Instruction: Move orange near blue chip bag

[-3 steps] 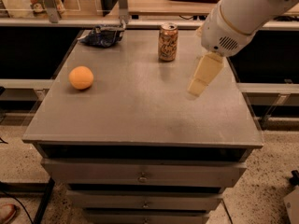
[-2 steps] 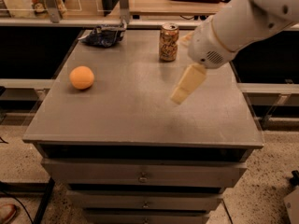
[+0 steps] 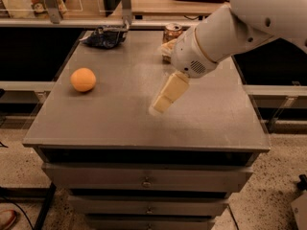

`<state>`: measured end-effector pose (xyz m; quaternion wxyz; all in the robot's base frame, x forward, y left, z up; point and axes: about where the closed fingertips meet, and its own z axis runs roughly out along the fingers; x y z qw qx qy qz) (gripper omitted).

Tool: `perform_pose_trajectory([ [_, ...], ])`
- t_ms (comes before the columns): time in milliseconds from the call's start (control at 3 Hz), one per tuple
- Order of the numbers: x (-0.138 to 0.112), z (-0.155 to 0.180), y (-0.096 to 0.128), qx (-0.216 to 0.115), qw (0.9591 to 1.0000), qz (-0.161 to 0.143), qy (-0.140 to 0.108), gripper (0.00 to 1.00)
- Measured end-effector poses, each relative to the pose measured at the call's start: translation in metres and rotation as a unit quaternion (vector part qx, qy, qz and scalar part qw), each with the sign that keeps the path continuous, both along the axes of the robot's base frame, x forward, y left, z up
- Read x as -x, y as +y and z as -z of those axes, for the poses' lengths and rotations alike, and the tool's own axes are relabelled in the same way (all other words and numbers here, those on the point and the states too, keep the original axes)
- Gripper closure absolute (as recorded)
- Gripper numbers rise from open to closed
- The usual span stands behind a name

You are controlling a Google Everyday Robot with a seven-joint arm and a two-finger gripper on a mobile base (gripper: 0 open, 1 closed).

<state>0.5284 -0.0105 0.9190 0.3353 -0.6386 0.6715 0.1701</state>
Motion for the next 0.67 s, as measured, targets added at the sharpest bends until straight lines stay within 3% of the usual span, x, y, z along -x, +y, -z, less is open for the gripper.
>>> perform_pose_trajectory([
  [333, -0.003, 0.001, 0.006, -0.01, 0.9999, -0.009, -0.007, 0.0],
  [667, 0.002, 0.007, 0.031, -0.046, 0.9982, -0.025, -0.029, 0.0],
])
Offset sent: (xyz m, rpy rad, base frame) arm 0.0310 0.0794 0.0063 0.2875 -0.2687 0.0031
